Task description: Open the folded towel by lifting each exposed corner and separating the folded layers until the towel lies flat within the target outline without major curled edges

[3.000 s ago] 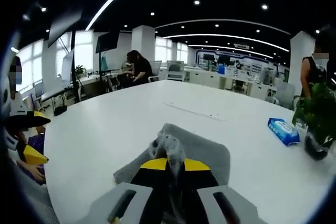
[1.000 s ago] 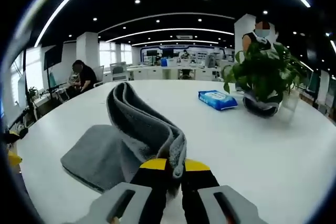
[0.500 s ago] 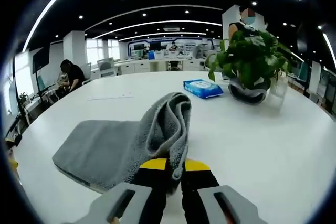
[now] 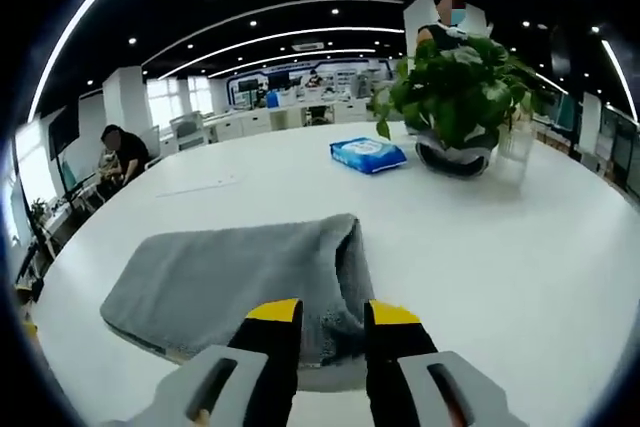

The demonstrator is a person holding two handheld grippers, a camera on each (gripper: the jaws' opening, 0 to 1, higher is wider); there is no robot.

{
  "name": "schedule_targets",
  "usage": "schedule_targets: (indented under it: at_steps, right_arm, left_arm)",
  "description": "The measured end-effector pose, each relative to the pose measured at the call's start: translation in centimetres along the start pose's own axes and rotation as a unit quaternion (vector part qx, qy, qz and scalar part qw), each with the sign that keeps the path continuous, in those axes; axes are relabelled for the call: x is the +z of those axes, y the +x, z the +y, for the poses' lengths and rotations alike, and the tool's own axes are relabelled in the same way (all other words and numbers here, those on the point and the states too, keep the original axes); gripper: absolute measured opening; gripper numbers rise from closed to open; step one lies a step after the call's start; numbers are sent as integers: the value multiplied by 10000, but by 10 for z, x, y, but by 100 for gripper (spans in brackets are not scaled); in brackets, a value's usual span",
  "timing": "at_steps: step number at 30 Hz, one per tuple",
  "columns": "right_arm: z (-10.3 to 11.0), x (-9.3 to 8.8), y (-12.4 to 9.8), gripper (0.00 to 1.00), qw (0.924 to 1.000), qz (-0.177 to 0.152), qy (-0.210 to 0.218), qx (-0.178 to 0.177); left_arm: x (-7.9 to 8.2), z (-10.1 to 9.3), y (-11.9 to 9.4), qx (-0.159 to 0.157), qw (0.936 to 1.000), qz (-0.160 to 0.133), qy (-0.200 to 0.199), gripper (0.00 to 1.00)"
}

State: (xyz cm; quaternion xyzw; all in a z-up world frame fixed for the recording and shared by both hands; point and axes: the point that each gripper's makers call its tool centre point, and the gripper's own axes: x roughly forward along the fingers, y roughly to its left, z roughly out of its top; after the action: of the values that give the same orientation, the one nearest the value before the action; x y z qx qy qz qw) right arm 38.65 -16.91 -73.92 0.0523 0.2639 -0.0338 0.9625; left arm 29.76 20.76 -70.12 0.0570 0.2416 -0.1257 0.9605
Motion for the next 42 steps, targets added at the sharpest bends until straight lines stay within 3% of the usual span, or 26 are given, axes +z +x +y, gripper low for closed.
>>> schedule_targets:
  at_steps: [5, 7, 10, 14, 17, 25, 29, 33, 38, 42]
  right_arm:
    - [1, 9, 4, 18, 9993, -138, -71, 341]
    - [8, 7, 8, 11, 9980, -136, -186, 581]
    - [12, -2, 14, 7, 9973, 5, -361, 632]
    - [4, -14, 27, 5, 9961, 182, -683, 520]
    - [0, -21, 35, 5, 9959, 272, -642, 577]
    - [-8, -48, 41, 3, 9929, 731, -813, 476]
    - [-5, -47, 41, 2, 9905, 771, -1059, 412]
    - [-3, -49, 40, 1, 9810, 862, -1677, 461]
    - [-1, -51, 39, 0, 9786, 1063, -1674, 547]
    - [1, -54, 35, 0, 9724, 1366, -1781, 642]
  left_arm:
    - [32, -18, 24, -333, 9991, -238, -92, 58]
    - [40, -28, 37, -466, 9985, -282, -26, 57]
    - [44, -41, 54, -597, 9977, -269, 192, 53]
    - [40, -58, 81, -768, 9963, -174, 347, 44]
    - [33, -69, 104, -903, 9949, -60, 448, 42]
    - [16, -72, 142, -983, 9942, 294, 330, 40]
    - [3, -67, 151, -920, 9943, 460, 286, 40]
    - [-14, -64, 158, -886, 9936, 671, 219, 38]
    - [-16, -62, 159, -893, 9939, 643, -37, 36]
    - [-16, -61, 161, -914, 9933, 686, 140, 35]
